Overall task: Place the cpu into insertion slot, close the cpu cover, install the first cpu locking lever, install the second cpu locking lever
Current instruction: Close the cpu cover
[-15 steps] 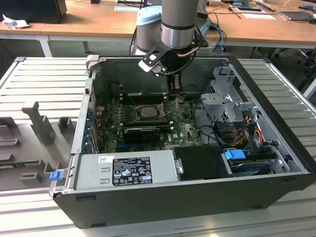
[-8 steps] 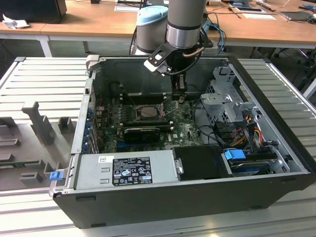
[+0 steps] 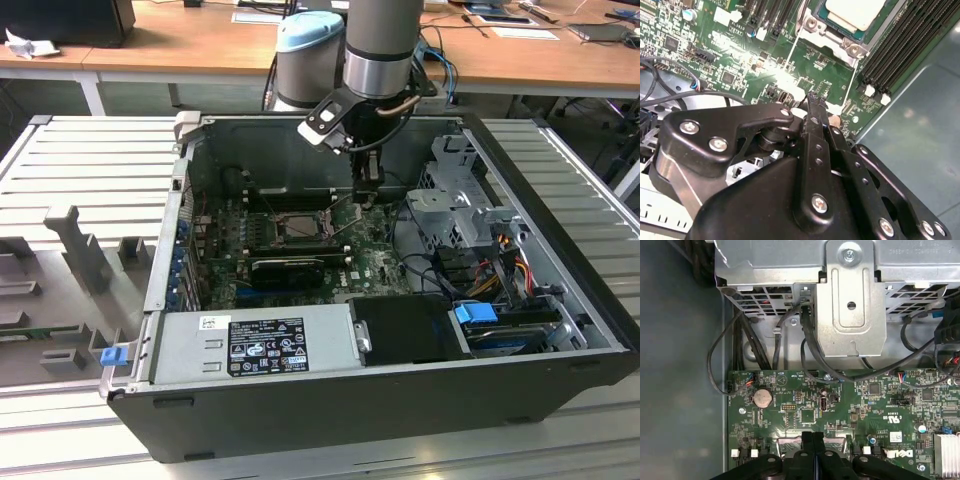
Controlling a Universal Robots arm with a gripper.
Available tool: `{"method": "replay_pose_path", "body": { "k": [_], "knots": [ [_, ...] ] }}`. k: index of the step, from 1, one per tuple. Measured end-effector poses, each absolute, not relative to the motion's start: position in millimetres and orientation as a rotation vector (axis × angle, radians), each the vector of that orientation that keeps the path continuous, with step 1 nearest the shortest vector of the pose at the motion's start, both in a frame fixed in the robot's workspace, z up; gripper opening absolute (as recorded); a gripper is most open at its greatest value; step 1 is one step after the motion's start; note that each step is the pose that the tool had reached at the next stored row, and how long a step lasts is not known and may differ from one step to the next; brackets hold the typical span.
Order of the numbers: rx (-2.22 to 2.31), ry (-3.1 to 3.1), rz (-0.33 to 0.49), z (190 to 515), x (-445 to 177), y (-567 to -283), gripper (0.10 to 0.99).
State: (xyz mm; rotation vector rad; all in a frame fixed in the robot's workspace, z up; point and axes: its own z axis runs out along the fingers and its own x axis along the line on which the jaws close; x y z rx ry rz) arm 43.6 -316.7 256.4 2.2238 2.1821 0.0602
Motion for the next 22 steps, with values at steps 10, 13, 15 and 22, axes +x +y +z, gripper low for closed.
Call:
{"method": "replay_pose_path", "body": {
  "k": [10,13,15,22],
  "knots": [
    [2.23,2.189,0.046,254,68,-317,0.106],
    [2.23,2.19,0.045,249,68,-317,0.106],
    [2.23,2.191,0.044,242,68,-317,0.106],
    [2.245,2.207,0.01,242,68,-317,0.106]
  ]
}}
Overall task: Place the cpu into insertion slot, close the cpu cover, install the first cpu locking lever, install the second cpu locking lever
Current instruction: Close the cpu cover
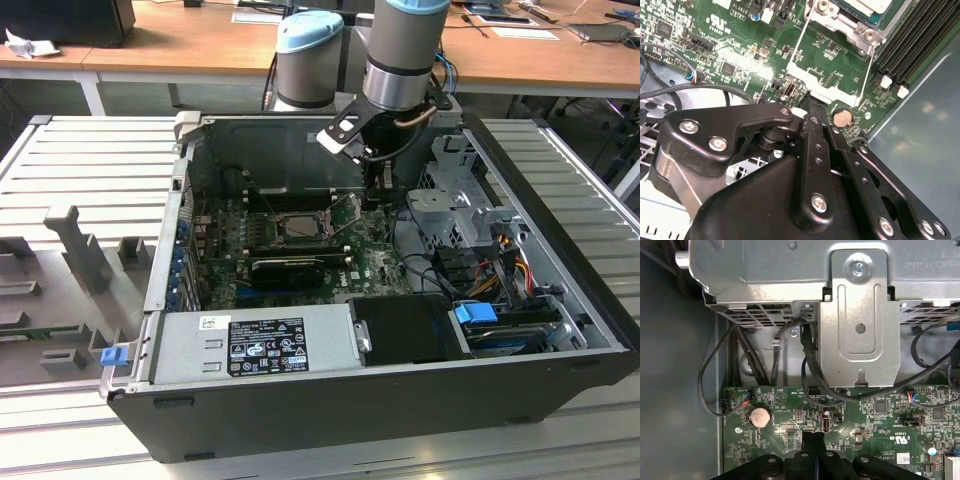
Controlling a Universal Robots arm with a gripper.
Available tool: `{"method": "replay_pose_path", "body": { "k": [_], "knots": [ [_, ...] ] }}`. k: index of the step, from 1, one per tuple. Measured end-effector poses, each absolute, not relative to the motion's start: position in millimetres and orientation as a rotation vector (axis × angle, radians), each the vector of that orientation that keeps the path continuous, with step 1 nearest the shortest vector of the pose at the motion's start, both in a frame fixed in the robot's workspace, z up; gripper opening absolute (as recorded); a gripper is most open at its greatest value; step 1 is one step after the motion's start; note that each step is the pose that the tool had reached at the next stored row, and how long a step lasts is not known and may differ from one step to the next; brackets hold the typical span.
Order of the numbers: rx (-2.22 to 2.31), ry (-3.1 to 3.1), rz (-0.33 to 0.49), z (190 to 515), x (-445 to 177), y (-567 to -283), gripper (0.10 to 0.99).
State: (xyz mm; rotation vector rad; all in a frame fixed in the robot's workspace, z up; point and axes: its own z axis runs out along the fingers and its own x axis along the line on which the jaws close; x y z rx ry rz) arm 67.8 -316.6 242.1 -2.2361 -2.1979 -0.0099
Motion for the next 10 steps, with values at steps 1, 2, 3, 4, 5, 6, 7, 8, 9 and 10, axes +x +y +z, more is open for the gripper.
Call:
{"method": "replay_pose_path", "body": {
  "k": [1,2,3,4,5,6,7,8,9,10],
  "knots": [
    [-2.233,-2.195,-0.003,242.4,67.7,-316.6,0.106],
    [-2.23,-2.192,0.004,242.6,67.7,-316.6,0.106],
    [-2.222,-2.184,0.021,243.2,67.7,-316.7,0.106],
    [-2.217,-2.179,0.033,243.8,67.6,-316.7,0.106],
    [-2.212,-2.173,0.044,244.1,67.3,-316.6,0.106],
    [-2.209,-2.17,0.051,244.3,66.2,-316.7,0.106],
    [-2.207,-2.169,0.054,244.3,64.9,-316.7,0.106],
    [-2.207,-2.169,0.055,244.4,64.0,-316.7,0.106],
    [-2.206,-2.168,0.056,244.4,62.7,-316.7,0.106],
    [-2.206,-2.168,0.056,244.4,61.8,-316.7,0.106]
  ]
}}
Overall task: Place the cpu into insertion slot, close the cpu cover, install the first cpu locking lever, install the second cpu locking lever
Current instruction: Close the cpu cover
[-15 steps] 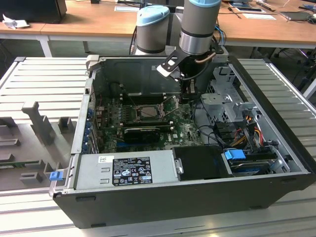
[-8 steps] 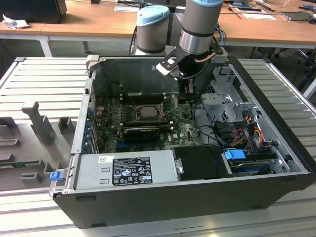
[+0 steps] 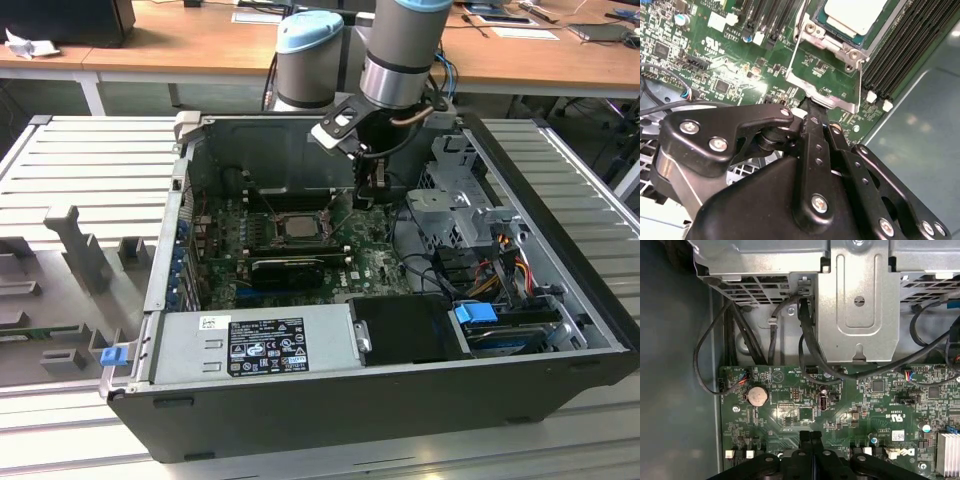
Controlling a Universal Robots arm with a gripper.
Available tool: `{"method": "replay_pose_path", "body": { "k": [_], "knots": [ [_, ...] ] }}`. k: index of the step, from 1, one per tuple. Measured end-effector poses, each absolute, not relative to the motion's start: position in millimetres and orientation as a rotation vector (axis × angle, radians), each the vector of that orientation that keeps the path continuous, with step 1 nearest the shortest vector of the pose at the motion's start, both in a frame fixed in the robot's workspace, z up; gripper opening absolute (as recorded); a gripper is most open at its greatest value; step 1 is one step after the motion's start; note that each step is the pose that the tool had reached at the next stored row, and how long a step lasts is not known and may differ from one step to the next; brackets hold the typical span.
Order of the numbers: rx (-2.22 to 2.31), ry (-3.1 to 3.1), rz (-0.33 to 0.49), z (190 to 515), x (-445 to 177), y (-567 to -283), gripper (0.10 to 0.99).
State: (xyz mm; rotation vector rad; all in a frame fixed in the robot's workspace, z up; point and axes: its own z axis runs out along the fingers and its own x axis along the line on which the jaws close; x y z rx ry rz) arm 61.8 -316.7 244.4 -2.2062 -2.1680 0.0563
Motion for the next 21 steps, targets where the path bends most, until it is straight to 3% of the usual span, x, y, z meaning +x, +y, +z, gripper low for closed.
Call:
{"method": "replay_pose_path", "body": {
  "k": [21],
  "knots": [
    [-2.203,-2.17,0.056,244,23,-317,0.106]
  ]
}}
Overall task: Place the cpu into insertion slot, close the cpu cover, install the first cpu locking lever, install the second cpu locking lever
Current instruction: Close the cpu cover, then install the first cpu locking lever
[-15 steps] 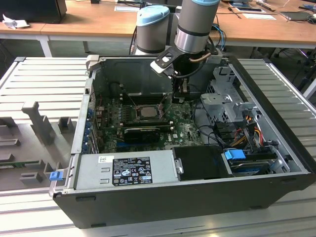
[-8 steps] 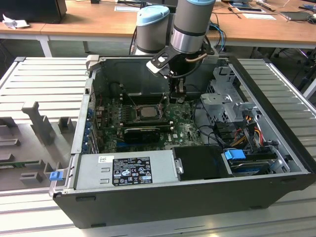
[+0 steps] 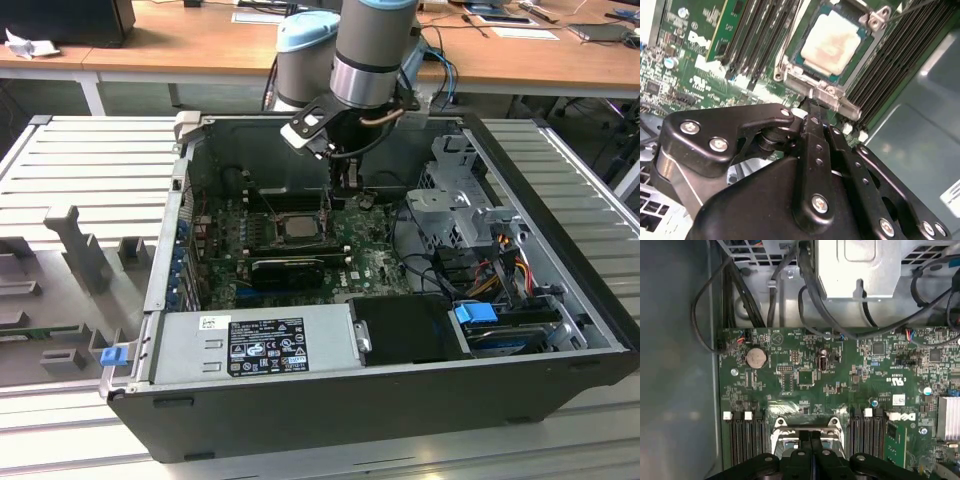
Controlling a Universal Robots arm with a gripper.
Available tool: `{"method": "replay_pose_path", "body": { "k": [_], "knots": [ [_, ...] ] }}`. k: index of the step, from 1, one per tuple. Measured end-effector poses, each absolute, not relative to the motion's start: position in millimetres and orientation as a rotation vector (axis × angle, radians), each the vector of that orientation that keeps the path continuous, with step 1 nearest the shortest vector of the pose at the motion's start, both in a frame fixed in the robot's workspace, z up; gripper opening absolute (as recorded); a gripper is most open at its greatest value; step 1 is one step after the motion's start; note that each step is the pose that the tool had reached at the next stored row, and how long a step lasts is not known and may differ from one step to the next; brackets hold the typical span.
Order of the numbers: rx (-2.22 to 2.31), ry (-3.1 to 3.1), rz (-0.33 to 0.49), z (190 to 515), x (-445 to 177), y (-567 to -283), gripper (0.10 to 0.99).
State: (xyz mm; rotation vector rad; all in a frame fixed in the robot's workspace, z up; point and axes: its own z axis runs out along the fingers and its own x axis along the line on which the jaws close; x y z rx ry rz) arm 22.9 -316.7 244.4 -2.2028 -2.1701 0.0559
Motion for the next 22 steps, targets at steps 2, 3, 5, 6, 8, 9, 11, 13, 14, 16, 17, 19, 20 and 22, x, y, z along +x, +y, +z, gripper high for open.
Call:
{"method": "replay_pose_path", "body": {
  "k": [2,3,5,6,8,9,11,13,14,16,17,19,20,22],
  "knots": [
    [-2.201,-2.172,0.056,243,15,-317,0.106],
    [-2.2,-2.173,0.056,242,13,-317,0.106],
    [-2.195,-2.179,0.056,235,8,-317,0.106],
    [-2.192,-2.181,0.056,233,7,-317,0.106],
    [-2.182,-2.191,0.057,230,5,-317,0.106],
    [-2.174,-2.199,0.056,229,4,-317,0.106],
    [-2.164,-2.209,0.057,228,0,-317,0.106],
    [-2.161,-2.213,0.056,228,-7,-317,0.106],
    [-2.159,-2.215,0.054,228,-11,-317,0.106],
    [-2.158,-2.222,0.05,228,-16,-317,0.106],
    [-2.158,-2.224,0.047,228,-17,-317,0.106],
    [-2.157,-2.228,0.044,228,-21,-317,0.106],
    [-2.157,-2.229,0.043,228,-23,-317,0.106],
    [-2.158,-2.229,0.041,228,-26,-317,0.106]
  ]
}}
